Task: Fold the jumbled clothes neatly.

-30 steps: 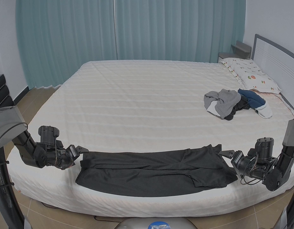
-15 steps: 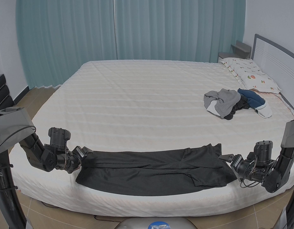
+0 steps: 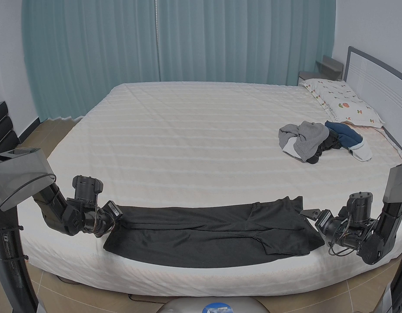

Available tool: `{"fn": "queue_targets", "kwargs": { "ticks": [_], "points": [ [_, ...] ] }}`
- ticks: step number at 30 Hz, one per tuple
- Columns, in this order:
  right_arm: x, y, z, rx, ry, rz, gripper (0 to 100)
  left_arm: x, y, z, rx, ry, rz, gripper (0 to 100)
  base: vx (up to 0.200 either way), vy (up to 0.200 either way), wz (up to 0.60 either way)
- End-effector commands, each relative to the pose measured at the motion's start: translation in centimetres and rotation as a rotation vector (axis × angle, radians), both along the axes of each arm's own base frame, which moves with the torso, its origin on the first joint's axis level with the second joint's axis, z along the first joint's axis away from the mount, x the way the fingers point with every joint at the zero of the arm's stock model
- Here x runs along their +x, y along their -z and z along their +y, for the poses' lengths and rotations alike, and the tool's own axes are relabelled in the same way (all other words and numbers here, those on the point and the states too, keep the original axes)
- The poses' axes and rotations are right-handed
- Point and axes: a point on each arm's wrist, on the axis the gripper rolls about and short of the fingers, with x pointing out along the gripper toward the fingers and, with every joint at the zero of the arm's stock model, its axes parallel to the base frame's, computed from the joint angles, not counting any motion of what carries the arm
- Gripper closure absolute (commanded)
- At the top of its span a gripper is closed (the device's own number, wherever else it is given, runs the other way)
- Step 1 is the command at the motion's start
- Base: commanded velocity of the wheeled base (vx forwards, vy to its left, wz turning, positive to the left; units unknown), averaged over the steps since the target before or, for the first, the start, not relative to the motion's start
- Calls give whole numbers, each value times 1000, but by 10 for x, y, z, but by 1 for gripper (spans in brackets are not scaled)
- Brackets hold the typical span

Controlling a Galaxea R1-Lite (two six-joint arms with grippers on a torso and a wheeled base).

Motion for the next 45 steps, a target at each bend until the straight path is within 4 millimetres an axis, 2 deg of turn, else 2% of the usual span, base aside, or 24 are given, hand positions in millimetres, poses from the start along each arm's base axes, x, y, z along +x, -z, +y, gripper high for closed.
{"fn": "queue_targets", "kwargs": {
  "ticks": [1,6,13,21,28,39,44,45],
  "points": [
    [-2,-8,6,-10,-7,-35,0,2,-2,1,16,-18,-11,100,0,0,0],
    [6,-15,20,-39,0,-75,0,6,-13,3,17,-59,-78,100,0,0,0],
    [21,-13,40,-80,-15,1,0,9,-24,-3,-18,-66,-189,100,0,0,0],
    [43,8,52,-51,42,128,0,10,-25,-5,-23,-59,-196,100,0,0,0],
    [50,15,54,-23,84,203,0,12,-26,-6,-37,-71,-200,100,0,0,0],
    [62,19,53,-12,107,191,0,12,-26,-7,-39,-69,-200,100,0,0,0],
    [77,30,47,-47,178,181,0,11,-26,-7,-40,-66,-198,100,0,0,0],
    [77,30,47,-48,179,181,100,11,-26,-7,-40,-66,-198,100,0,0,0]
  ]
}}
